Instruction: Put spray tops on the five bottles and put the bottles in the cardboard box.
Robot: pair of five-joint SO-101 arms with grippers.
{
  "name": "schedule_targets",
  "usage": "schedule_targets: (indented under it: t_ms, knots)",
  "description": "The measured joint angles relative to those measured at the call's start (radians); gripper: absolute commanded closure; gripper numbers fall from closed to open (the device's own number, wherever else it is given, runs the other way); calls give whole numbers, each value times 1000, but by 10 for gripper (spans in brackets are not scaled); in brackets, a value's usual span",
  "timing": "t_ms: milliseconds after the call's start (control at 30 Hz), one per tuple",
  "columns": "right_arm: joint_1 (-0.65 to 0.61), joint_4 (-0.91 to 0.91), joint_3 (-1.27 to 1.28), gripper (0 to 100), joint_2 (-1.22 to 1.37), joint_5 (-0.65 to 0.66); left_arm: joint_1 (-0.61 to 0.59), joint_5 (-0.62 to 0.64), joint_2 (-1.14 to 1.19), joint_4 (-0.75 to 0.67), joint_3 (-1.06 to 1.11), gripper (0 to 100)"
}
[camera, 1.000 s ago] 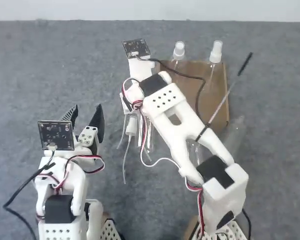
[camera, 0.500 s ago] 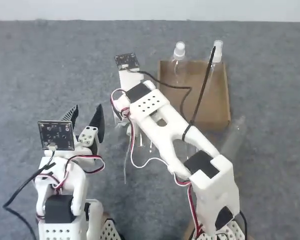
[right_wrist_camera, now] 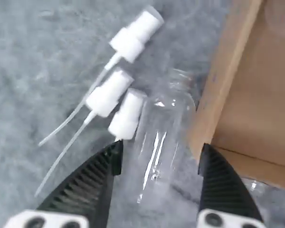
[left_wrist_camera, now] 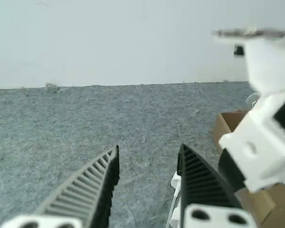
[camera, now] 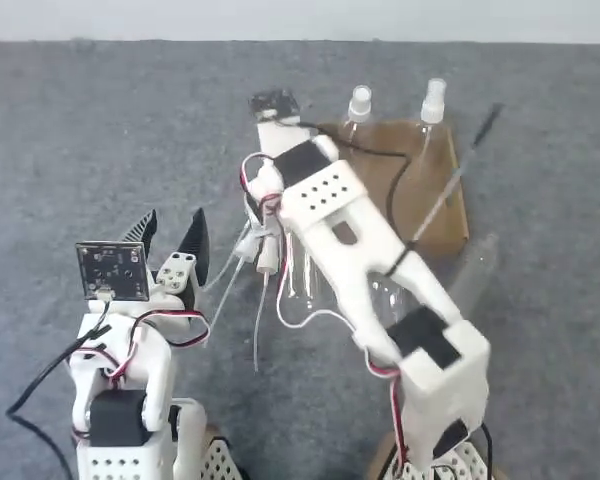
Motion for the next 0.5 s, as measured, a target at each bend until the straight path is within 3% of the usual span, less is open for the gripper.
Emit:
schedule_targets:
  t_ms: [267,400,500]
  knots:
    - [31,166,-3,778,-241,163,0,0,0,0,0,818]
    - [141,256,-2,778,-362,331,0,0,0,0,0,818]
    - [299,258,49,776,-453,411,0,0,0,0,0,818]
